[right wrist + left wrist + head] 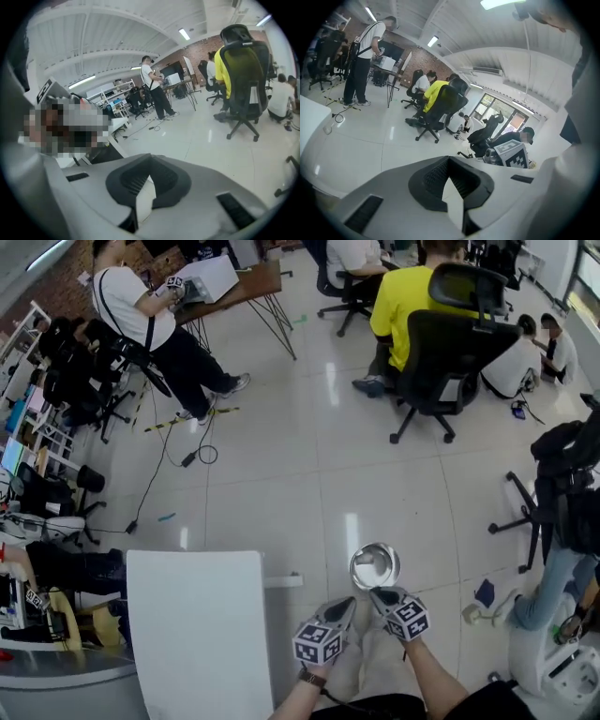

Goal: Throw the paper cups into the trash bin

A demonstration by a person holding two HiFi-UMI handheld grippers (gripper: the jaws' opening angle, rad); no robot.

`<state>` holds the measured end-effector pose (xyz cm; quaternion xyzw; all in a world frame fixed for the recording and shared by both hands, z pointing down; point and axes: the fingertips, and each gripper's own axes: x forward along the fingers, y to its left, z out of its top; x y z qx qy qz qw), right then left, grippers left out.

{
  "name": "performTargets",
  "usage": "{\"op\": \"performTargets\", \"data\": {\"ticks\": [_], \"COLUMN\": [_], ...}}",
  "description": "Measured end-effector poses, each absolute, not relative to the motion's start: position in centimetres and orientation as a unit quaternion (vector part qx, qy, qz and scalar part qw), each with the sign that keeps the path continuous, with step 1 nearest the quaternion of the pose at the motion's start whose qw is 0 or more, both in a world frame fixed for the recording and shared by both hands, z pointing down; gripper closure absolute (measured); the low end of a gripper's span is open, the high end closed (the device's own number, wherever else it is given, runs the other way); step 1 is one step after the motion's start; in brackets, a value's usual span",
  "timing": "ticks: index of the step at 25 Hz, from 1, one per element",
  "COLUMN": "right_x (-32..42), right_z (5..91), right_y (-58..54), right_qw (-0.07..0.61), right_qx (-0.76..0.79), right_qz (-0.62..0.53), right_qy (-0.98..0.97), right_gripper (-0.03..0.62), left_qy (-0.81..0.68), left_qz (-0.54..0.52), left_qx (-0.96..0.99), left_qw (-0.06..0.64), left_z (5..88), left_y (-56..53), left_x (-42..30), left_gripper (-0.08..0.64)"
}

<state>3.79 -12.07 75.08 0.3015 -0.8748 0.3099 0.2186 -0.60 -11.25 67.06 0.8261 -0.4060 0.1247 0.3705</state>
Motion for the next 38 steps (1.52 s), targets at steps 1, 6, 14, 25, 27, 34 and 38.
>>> {"op": "performTargets", "data": {"ticks": [1, 6, 14, 25, 27, 34, 38], "right_x": [3.9, 4.8, 5.7, 6.0, 6.0, 5.8, 4.9], "right_z": [73.7, 65.6, 51.2, 32.6, 30.1, 23.8, 23.4], "right_y": [-12.4, -14.8, -17.6, -17.6, -17.6, -17.7, -18.9], "right_qw": [0.209, 0.14, 0.072, -0.009, -0.008, -0.036, -0.017], "right_qx": [0.301, 0.308, 0.366, 0.382, 0.387, 0.381, 0.386], "right_qz": [0.313, 0.316, 0.185, 0.046, 0.032, -0.026, -0.042], "right_qy": [-0.876, -0.886, -0.909, -0.923, -0.922, -0.924, -0.921], "right_gripper": [0.589, 0.589, 0.589, 0.589, 0.589, 0.589, 0.589], "left_qy": [-0.407, -0.411, -0.423, -0.426, -0.42, -0.446, -0.481], "left_qz": [0.119, 0.097, 0.05, -0.022, -0.014, -0.005, -0.01], "left_qx": [0.829, 0.844, 0.866, 0.893, 0.898, 0.891, 0.875], "left_qw": [0.365, 0.331, 0.263, 0.14, 0.128, 0.08, 0.059], "left_z": [65.9, 59.8, 49.7, 33.3, 32.1, 28.5, 26.3], "left_y": [-11.5, -12.7, -15.9, -17.4, -17.0, -18.3, -18.6], "left_x": [-0.4, 0.2, 0.1, -1.4, -1.6, -4.7, -7.5], "left_gripper": [0.56, 0.56, 0.56, 0.56, 0.56, 0.56, 0.56]}}
